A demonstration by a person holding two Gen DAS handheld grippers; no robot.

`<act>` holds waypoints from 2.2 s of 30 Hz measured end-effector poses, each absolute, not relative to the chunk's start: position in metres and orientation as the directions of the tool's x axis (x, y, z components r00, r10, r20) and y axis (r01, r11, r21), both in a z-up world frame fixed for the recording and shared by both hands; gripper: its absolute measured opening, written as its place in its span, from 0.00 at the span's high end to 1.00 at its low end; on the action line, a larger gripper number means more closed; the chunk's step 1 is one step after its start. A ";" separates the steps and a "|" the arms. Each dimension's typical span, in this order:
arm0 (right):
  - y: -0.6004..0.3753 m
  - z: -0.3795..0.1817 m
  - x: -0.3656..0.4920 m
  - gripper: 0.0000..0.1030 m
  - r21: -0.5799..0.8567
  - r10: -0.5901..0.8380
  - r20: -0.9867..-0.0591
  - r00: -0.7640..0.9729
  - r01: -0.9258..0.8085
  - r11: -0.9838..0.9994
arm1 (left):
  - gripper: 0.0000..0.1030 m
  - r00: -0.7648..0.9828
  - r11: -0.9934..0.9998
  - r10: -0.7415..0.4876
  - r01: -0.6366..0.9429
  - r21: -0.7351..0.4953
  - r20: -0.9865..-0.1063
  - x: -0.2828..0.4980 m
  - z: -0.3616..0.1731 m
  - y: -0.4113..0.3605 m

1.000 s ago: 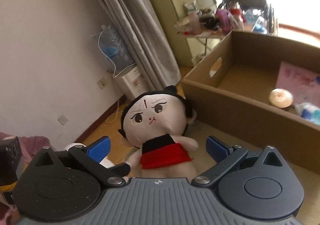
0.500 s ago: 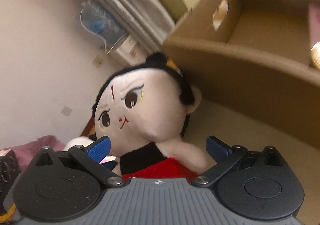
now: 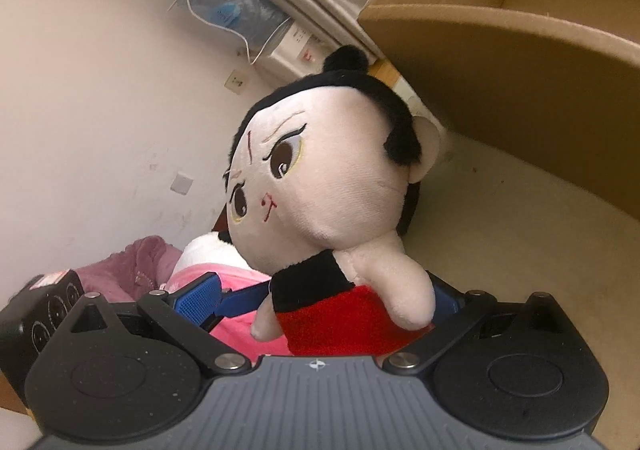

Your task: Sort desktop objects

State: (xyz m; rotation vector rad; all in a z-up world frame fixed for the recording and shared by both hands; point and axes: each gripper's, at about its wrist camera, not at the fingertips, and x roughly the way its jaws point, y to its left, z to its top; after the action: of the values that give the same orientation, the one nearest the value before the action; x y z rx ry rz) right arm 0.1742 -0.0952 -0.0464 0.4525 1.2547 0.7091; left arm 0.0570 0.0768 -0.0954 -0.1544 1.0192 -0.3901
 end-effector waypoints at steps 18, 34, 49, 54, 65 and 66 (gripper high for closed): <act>-0.136 -0.037 0.144 0.00 0.699 0.722 -0.680 0.126 -0.185 0.691 | 0.00 0.432 0.905 -0.398 0.329 -0.269 -0.810 0.021 -0.083 0.059; -0.205 -0.031 0.115 0.00 0.698 0.690 -0.680 0.248 -0.069 0.713 | 0.00 0.378 0.836 -0.461 0.487 -0.251 -0.803 0.017 -0.079 0.008; -0.236 -0.048 0.101 0.00 0.688 0.651 -0.693 0.308 0.013 0.726 | 0.00 0.321 0.787 -0.482 0.567 -0.243 -0.815 0.007 -0.083 -0.016; -0.237 -0.050 0.099 0.00 0.675 0.639 -0.703 0.314 0.011 0.737 | 0.00 0.314 0.793 -0.486 0.551 -0.260 -0.815 0.006 -0.081 -0.018; -0.243 -0.054 0.099 0.00 0.671 0.621 -0.703 0.346 0.034 0.741 | 0.00 0.295 0.803 -0.475 0.529 -0.273 -0.829 0.010 -0.083 -0.026; -0.242 -0.054 0.100 0.00 0.670 0.619 -0.703 0.350 0.034 0.741 | 0.00 0.300 0.807 -0.474 0.524 -0.272 -0.828 0.010 -0.082 -0.024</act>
State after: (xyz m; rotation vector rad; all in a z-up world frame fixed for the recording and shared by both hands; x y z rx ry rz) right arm 0.0997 -0.2423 -0.0539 0.6620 1.1675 0.4169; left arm 0.0098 -0.0244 -0.0819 0.0531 1.0790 -0.6620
